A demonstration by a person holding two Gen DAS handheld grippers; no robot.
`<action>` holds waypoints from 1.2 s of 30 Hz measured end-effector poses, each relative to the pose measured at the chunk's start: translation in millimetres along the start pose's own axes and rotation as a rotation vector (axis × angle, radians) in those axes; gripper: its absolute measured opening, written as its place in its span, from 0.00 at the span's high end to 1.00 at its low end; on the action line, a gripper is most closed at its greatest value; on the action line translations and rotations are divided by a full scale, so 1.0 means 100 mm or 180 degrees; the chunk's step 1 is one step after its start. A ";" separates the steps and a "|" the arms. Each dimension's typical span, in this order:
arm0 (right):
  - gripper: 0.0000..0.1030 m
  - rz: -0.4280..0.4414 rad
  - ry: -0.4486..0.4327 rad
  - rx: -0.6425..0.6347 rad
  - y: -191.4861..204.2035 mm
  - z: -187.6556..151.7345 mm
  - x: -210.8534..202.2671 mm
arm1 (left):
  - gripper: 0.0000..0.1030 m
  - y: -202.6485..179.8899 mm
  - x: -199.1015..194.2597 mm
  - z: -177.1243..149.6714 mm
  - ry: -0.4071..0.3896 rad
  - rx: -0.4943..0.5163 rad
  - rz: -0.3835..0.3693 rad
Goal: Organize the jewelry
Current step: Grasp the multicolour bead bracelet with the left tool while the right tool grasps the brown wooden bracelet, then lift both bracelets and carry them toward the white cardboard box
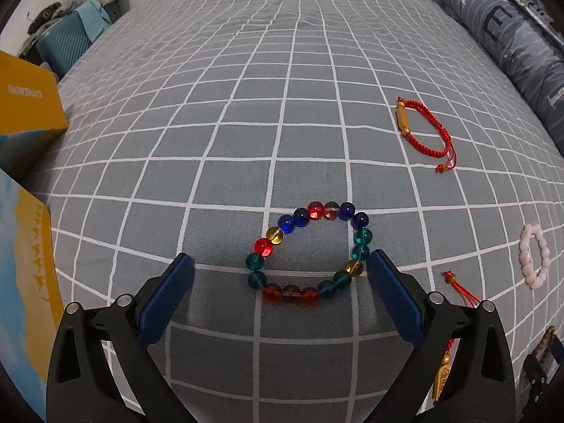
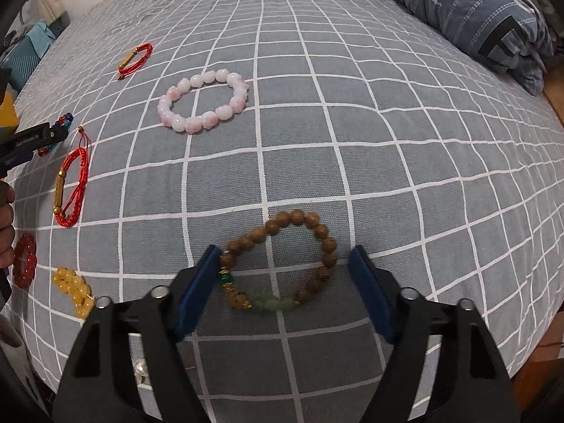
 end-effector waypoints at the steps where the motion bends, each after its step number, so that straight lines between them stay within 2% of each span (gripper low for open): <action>1: 0.39 -0.0009 -0.0003 -0.0020 0.01 -0.01 -0.02 | 0.11 -0.02 -0.02 -0.01 -0.0001 0.0004 -0.0018; 4: 0.51 -0.0027 -0.0009 -0.0042 0.02 -0.02 -0.03 | 0.21 -0.07 -0.06 -0.05 -0.0028 0.0070 -0.0017; 6: 0.66 -0.0042 -0.0006 -0.0055 0.05 -0.02 -0.05 | 0.31 -0.11 -0.07 -0.07 -0.0028 0.0099 -0.0037; 9: 0.81 -0.0084 -0.0006 -0.0061 0.06 -0.02 -0.05 | 0.45 -0.13 -0.09 -0.08 -0.0029 0.0110 -0.0054; 12: 0.92 -0.0117 -0.0017 -0.0039 0.03 -0.05 -0.07 | 0.57 -0.11 -0.10 -0.09 -0.0023 0.0068 -0.0061; 13: 0.92 -0.0124 -0.0023 -0.0033 0.02 -0.06 -0.08 | 0.61 -0.10 -0.10 -0.09 -0.0021 0.0050 -0.0066; 15: 0.93 -0.0127 -0.0037 -0.0034 0.00 -0.10 -0.10 | 0.77 -0.08 -0.11 -0.10 -0.0021 0.0028 -0.0088; 16: 0.93 -0.0135 -0.0046 -0.0043 -0.01 -0.11 -0.11 | 0.81 -0.06 -0.12 -0.09 -0.0022 0.0015 -0.0117; 29: 0.93 -0.0017 -0.0195 -0.0078 0.00 -0.16 -0.23 | 0.81 0.01 -0.35 -0.11 -0.0226 -0.0049 -0.0166; 30: 0.93 -0.0001 -0.0217 -0.0083 0.00 -0.16 -0.24 | 0.90 0.02 -0.38 -0.12 -0.0253 -0.0054 -0.0177; 32: 0.93 0.0024 -0.0260 -0.0078 0.00 -0.15 -0.27 | 0.94 0.01 -0.45 -0.13 -0.0279 -0.0047 -0.0208; 36: 0.93 0.0055 -0.0362 -0.0067 0.00 -0.17 -0.34 | 0.94 0.05 -0.56 -0.15 -0.0346 -0.0053 -0.0213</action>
Point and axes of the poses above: each gripper's, at about its wrist camera, not at the fingertips, and x roughly the way its jaws point, y to its left, z to its top, the point moved 3 cm from there along x, roughly the way its jaws point, and after that the axes turned 10 degrees about y, right-handed, at the moved point
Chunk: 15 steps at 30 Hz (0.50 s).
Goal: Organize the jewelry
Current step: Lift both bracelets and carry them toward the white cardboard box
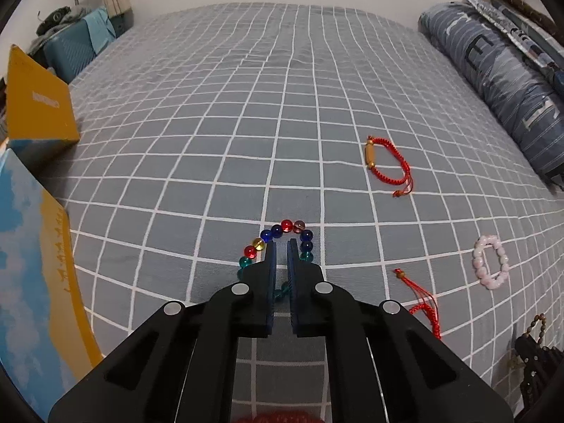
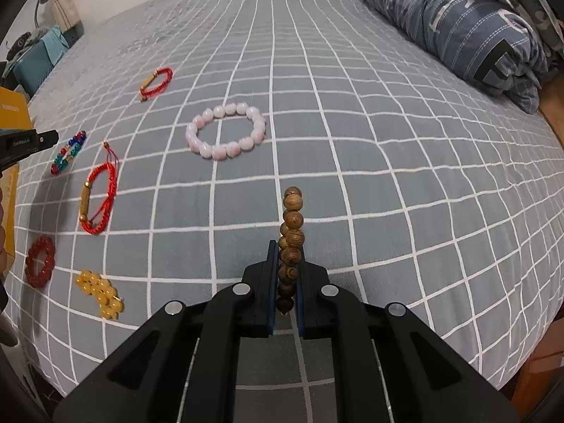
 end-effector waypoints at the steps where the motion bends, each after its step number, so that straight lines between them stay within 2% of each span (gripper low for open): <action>1: 0.93 0.0007 -0.0011 -0.0001 0.00 0.00 -0.01 | 0.95 0.00 -0.01 0.00 -0.0001 0.0002 0.0002; 7: 0.93 0.0067 -0.0103 0.0010 0.01 0.02 -0.10 | 0.95 0.07 -0.06 -0.03 0.0010 -0.0042 -0.0013; 9: 0.93 0.0074 -0.0115 0.0010 0.01 0.01 -0.12 | 0.91 0.10 -0.05 -0.02 0.0002 -0.0100 -0.0039; 10: 0.93 0.0076 -0.0113 0.0001 0.01 0.00 -0.12 | 0.86 0.12 -0.03 0.00 0.0005 -0.0121 -0.0017; 12: 0.93 0.0067 -0.0104 -0.0019 0.03 -0.01 -0.11 | 0.41 0.13 0.03 0.00 -0.0021 -0.0124 0.0104; 13: 0.93 0.0061 -0.0100 -0.0027 0.03 -0.01 -0.11 | 0.31 0.13 0.05 0.00 -0.0052 -0.0117 0.0157; 15: 0.93 0.0049 -0.0092 -0.0050 0.05 -0.02 -0.10 | 0.29 0.14 0.08 0.00 -0.0113 -0.0093 0.0319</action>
Point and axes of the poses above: each gripper's, at about its wrist camera, not at the fingertips, and x roughly the way its jaws point, y to its left, z to its top, the point moved 3 cm from there along x, roughly the way its jaws point, and after that the axes turned 10 degrees about y, right-handed, at the moved point
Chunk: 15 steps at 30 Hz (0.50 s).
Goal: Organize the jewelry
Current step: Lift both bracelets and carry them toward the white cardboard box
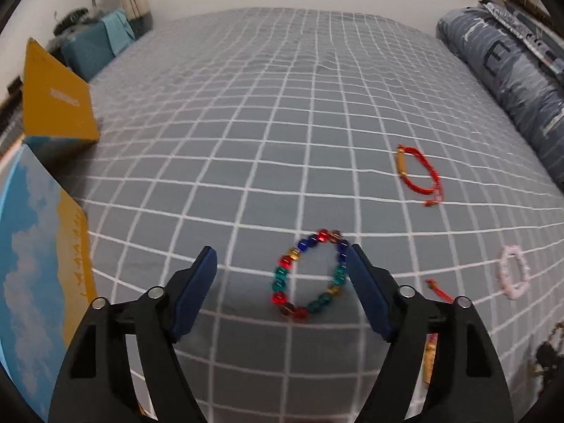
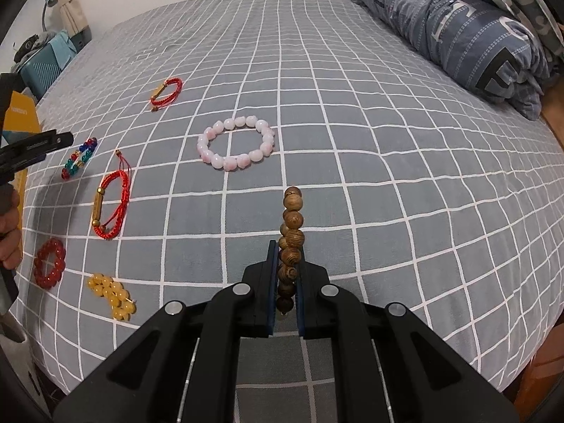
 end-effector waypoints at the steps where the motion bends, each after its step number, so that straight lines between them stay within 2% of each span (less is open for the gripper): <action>1: 0.93 -0.0005 0.0003 -0.0010 0.01 0.00 0.01 | 0.29 0.01 0.04 0.00 0.0028 -0.0012 0.0003; 11: 0.93 -0.0022 0.0024 -0.0064 0.05 0.00 0.04 | 0.31 0.01 0.31 -0.01 0.0241 -0.0052 -0.0112; 13: 0.93 -0.0025 0.0027 -0.0070 0.05 0.00 0.04 | 0.34 0.03 0.36 0.00 0.0277 -0.0065 -0.0093; 14: 0.93 -0.0023 0.0026 -0.0074 0.05 0.00 0.04 | 0.38 0.04 0.38 -0.01 0.0285 -0.0073 -0.0080; 15: 0.93 -0.0021 0.0025 -0.0076 0.06 0.00 0.04 | 0.48 0.04 0.39 0.00 0.0288 -0.0082 -0.0062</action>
Point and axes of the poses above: each gripper's, at about its wrist camera, not at the fingertips, and x roughly the way its jaws point, y to its left, z to its top, the point moved 3 cm from there along x, roughly the way its jaws point, and after that the axes turned 10 degrees about y, right-handed, at the moved point
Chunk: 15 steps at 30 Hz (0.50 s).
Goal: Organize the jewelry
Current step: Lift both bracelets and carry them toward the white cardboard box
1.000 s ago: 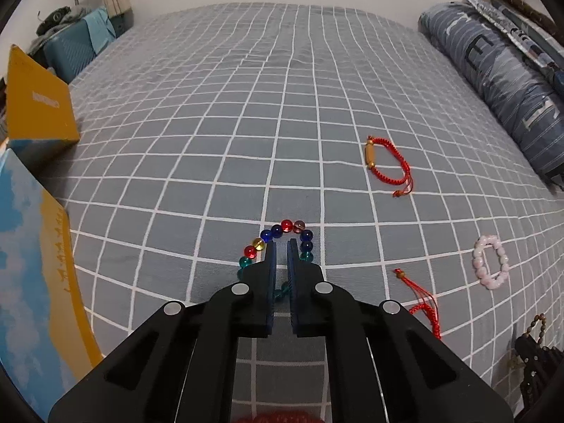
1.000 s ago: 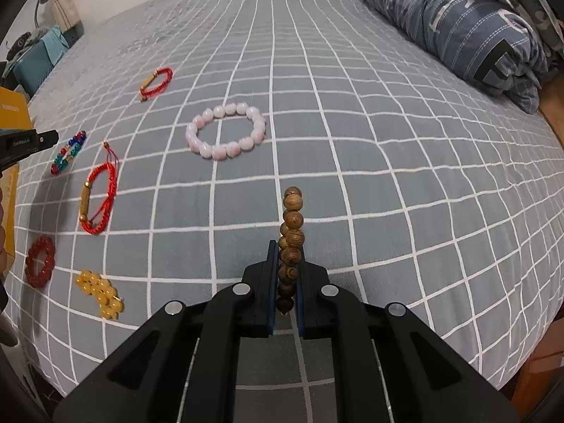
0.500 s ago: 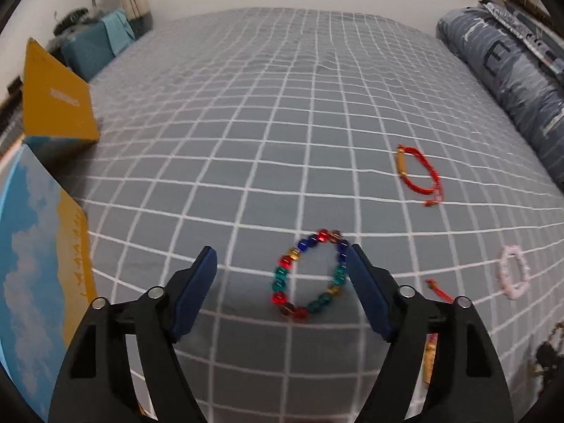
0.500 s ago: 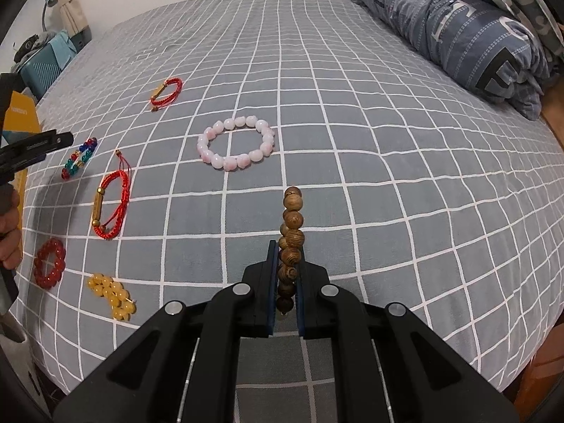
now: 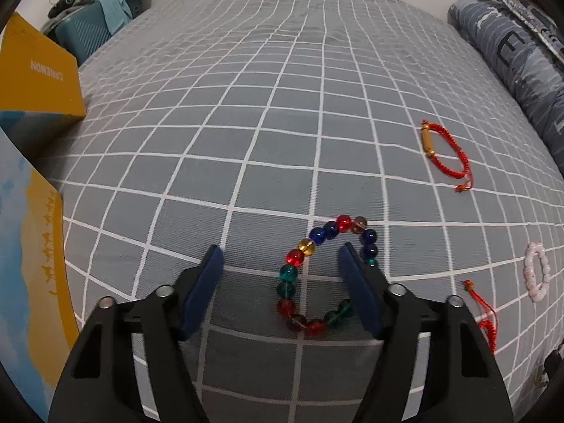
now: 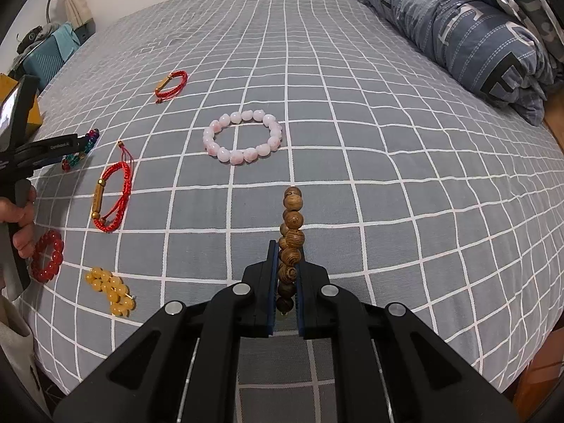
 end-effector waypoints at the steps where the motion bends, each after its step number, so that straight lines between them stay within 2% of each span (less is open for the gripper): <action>1: 0.93 -0.0001 -0.0001 -0.0001 0.00 0.00 0.00 | 0.55 0.01 0.00 0.01 0.0001 -0.0008 0.0002; 3: 0.93 -0.0004 0.0002 0.0001 0.00 0.00 0.00 | 0.85 0.02 0.00 0.01 0.0034 -0.0011 -0.0028; 6: 0.93 -0.0007 -0.0003 0.0016 -0.01 0.00 -0.01 | 0.87 0.04 -0.03 0.02 0.0054 -0.0030 -0.0075; 7: 0.93 -0.0005 -0.0009 0.0021 -0.01 0.00 -0.01 | 0.91 0.04 -0.05 0.02 0.0052 -0.0035 -0.0099; 15: 0.93 0.0022 -0.0099 0.0032 0.00 0.00 -0.09 | 0.91 0.00 -0.37 -0.02 -0.0110 -0.0050 -0.0304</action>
Point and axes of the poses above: each gripper's, at about its wrist camera, not at the fingertips, and x roughly the way its jaws point, y to its left, z to its top, the point moved 3 cm from there along x, roughly the way its jaws point, and after that the axes turned 10 degrees about y, right-handed, at the moved point
